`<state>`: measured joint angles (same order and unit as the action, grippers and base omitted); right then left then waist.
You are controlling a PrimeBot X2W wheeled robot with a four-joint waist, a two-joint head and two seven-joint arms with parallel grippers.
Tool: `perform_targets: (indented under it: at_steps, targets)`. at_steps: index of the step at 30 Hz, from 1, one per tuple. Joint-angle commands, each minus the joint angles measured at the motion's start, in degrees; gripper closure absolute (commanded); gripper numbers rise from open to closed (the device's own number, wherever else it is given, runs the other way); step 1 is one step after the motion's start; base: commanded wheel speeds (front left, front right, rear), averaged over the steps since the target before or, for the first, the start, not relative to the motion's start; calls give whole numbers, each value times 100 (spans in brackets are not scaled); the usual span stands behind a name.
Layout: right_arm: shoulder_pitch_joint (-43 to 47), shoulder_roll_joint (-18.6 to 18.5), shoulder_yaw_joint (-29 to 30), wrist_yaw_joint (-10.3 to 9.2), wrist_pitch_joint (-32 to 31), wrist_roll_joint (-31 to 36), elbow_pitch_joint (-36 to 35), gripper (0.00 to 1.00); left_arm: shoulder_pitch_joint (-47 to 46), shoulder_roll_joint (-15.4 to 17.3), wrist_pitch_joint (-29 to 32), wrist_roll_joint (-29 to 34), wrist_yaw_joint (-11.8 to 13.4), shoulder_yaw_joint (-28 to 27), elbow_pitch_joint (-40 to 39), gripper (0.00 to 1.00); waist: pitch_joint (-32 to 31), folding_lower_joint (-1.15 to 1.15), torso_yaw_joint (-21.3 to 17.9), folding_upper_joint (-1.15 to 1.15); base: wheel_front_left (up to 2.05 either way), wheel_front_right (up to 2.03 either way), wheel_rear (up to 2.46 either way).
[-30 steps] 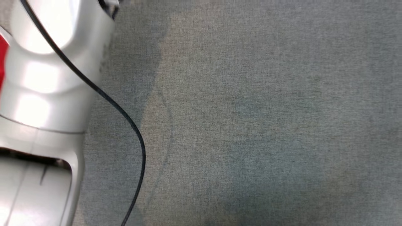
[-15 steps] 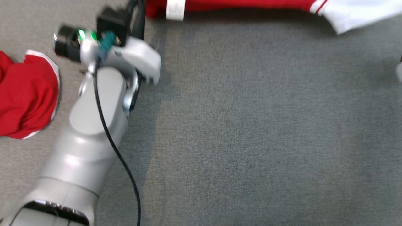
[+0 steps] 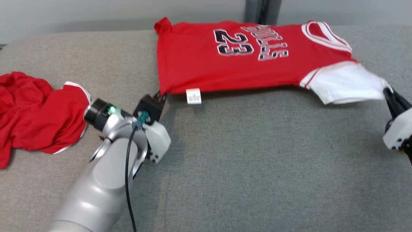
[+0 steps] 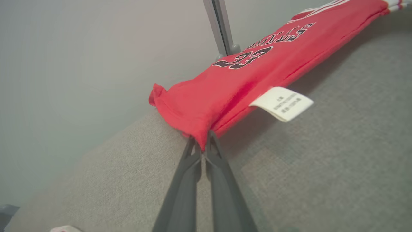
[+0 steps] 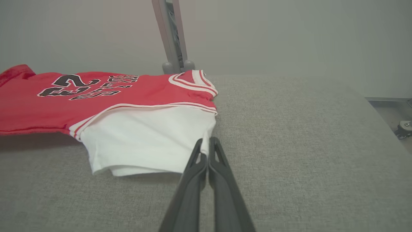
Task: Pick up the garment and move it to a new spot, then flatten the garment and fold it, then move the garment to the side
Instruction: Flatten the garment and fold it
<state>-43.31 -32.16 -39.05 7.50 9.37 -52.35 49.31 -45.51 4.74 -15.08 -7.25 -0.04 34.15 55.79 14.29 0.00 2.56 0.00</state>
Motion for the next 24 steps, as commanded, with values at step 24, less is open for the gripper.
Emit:
perform_targets:
  at_steps: [24]
  targets:
    - [1567, -1188, -877, -2, -1852, -1852, -1274, 100, 988, 261, 358, 238, -531, 872, 492, 100, -825, 0, 298, 0, 0, 0, 0]
